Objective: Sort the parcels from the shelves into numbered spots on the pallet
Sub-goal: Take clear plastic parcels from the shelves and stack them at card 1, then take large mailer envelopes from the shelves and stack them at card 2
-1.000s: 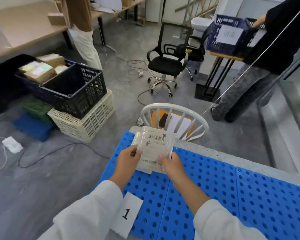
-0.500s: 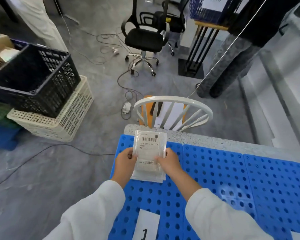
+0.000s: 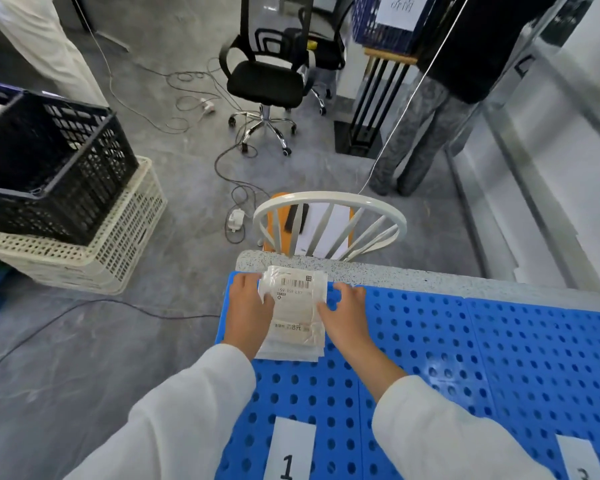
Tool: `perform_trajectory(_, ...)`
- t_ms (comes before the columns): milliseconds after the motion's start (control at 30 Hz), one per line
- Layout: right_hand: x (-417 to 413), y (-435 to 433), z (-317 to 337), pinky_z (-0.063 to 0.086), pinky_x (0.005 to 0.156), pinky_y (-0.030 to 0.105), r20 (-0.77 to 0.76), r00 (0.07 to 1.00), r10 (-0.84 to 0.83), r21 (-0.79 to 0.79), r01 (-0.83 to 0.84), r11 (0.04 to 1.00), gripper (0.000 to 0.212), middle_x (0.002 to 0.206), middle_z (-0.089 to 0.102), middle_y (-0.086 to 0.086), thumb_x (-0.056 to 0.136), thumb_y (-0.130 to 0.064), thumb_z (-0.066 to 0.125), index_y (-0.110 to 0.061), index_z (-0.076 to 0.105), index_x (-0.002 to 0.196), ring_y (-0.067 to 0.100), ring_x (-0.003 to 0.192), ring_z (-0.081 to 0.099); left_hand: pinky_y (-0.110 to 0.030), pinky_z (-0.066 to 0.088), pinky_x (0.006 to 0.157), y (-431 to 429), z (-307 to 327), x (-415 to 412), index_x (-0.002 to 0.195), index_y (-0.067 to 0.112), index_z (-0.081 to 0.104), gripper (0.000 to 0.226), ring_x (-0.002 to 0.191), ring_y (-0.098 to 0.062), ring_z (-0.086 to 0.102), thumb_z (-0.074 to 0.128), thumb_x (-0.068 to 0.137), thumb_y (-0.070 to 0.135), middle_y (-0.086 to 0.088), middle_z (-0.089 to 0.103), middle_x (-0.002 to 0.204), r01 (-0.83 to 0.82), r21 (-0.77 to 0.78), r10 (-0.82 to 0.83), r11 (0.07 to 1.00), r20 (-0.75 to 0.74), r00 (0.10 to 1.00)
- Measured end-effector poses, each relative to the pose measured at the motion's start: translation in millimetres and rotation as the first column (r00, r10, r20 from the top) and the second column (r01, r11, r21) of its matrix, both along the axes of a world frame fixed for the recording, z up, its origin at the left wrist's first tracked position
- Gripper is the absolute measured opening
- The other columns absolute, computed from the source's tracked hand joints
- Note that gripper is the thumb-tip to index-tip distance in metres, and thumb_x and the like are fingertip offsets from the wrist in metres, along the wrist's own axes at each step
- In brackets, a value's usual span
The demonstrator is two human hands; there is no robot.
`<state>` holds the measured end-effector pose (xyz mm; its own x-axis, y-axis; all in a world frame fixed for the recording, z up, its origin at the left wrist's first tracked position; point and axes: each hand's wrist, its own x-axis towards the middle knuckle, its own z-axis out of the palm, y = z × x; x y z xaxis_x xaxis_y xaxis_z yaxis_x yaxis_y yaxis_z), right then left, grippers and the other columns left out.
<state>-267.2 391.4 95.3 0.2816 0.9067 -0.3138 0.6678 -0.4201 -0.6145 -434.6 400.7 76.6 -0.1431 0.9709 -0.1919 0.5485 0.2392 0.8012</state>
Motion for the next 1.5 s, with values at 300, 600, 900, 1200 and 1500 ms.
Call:
perform_trajectory(300,93,-36,110,0.043,0.099,0.037,0.424,0.828,0.366,-0.059,-0.378,0.924,0.056,0.14,0.041,0.0,0.093,-0.043,0.054,-0.018,0.04,0.141,0.023,0.126,0.045,-0.034,0.044,0.098,8,107,86,0.123,0.017,0.057,0.033,0.118,-0.02,0.049,0.047,0.095,0.032,0.002,0.053,0.128,0.669,0.117,-0.508,0.734,-0.559,0.656)
perform_trajectory(600,245,-226,217,0.039,0.105,0.038,0.539,0.842,0.027,0.08,-0.083,0.993,0.067,0.148,0.037,0.005,0.094,-0.047,0.052,-0.012,0.032,0.147,0.024,0.132,0.04,-0.034,0.038,0.099,-110,222,244,0.135,0.012,0.048,0.046,0.126,-0.022,0.044,0.049,0.094,0.033,-0.002,0.05,0.134,0.864,0.183,-0.579,0.468,-0.676,0.457)
perform_trajectory(900,364,-498,249,0.05,0.088,0.043,0.597,0.744,-0.301,0.107,0.298,0.949,0.057,0.127,0.05,0.006,0.089,-0.05,0.055,-0.017,0.042,0.134,0.026,0.111,0.054,-0.034,0.037,0.103,-337,284,423,0.139,0.008,0.042,0.051,0.127,-0.024,0.045,0.048,0.096,0.037,-0.007,0.047,0.137,0.966,0.256,-0.61,-0.035,-0.771,0.182)
perform_trajectory(1200,378,-741,281,0.047,0.094,0.04,0.602,0.56,-0.569,0.171,0.606,0.777,0.065,0.138,0.045,0.007,0.088,-0.046,0.058,-0.018,0.036,0.143,0.028,0.119,0.051,-0.037,0.035,0.104,-553,317,526,0.134,0.007,0.047,0.053,0.127,-0.029,0.044,0.055,0.092,0.036,-0.012,0.048,0.137,0.868,0.262,-0.592,-0.423,-0.805,-0.045)
perform_trajectory(1500,343,-916,306,0.043,0.102,0.036,0.577,0.279,-0.768,0.237,0.843,0.484,0.063,0.143,0.044,0.003,0.089,-0.044,0.059,-0.018,0.037,0.142,0.022,0.125,0.048,-0.03,0.036,0.104,-744,334,552,0.14,0.014,0.042,0.051,0.128,-0.018,0.042,0.052,0.095,0.036,-0.002,0.046,0.14,0.638,0.359,-0.613,-0.682,-0.756,-0.23)
